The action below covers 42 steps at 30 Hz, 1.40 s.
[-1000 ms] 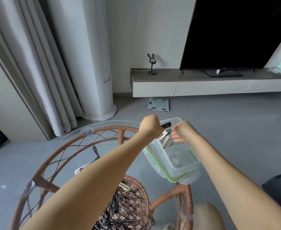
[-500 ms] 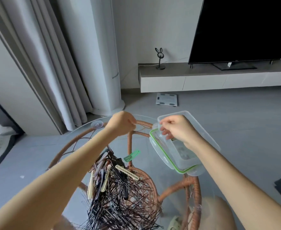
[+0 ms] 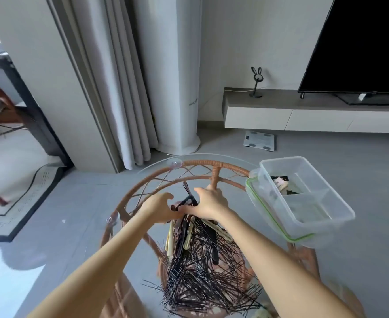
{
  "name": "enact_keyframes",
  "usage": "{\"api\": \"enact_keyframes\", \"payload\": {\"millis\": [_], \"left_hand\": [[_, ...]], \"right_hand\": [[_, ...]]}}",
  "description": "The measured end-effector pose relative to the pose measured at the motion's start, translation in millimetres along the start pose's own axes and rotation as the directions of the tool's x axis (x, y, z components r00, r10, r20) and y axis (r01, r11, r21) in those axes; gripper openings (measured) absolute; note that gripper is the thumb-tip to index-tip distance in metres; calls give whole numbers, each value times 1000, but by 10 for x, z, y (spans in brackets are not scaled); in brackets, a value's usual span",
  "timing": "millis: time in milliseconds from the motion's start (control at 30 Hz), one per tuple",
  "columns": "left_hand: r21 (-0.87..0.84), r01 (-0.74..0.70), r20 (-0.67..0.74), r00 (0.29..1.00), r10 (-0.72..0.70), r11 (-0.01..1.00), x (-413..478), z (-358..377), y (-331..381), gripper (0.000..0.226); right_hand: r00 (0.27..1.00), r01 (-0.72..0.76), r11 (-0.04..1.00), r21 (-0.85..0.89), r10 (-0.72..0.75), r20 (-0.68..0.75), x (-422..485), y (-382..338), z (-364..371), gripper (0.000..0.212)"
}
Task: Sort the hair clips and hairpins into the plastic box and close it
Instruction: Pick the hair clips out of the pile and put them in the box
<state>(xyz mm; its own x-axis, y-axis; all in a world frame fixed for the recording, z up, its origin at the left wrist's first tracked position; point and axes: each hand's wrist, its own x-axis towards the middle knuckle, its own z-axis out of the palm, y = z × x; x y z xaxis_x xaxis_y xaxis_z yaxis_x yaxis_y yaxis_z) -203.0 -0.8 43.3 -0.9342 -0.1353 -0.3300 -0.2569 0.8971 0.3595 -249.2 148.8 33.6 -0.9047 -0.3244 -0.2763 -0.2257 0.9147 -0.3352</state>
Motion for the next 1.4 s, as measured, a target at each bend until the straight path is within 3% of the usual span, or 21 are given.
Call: {"api": "enact_keyframes", "payload": {"millis": [133,333,600,967,1233,1400], "left_hand": [[-106,19,65,998,-12,994,26,-31,71,47],[-163,44,78,996,-31,986,25,-33,81,26],[-133,-136,-2,991,136,982,-46,-81,99,26],[-137,-327,-276,919,280,935,-192,-551,329,16],[-254,-508,-378,835,399,823,-89,-684,1205,13],[-494,-471,-343,878,334,731,210,-461,2026,16]], "right_hand": [[998,55,997,59,-55,-3,23,-148,18,42],[997,70,945,320,-60,-40,-89,-109,-17,25],[983,176,866,469,-132,-125,-217,144,-93,37],[924,365,720,590,-202,-326,-355,229,-703,32],[934,334,581,743,-99,-343,-507,838,-1418,35],[926,247,534,809,116,-360,-457,1475,-1699,34]]}}
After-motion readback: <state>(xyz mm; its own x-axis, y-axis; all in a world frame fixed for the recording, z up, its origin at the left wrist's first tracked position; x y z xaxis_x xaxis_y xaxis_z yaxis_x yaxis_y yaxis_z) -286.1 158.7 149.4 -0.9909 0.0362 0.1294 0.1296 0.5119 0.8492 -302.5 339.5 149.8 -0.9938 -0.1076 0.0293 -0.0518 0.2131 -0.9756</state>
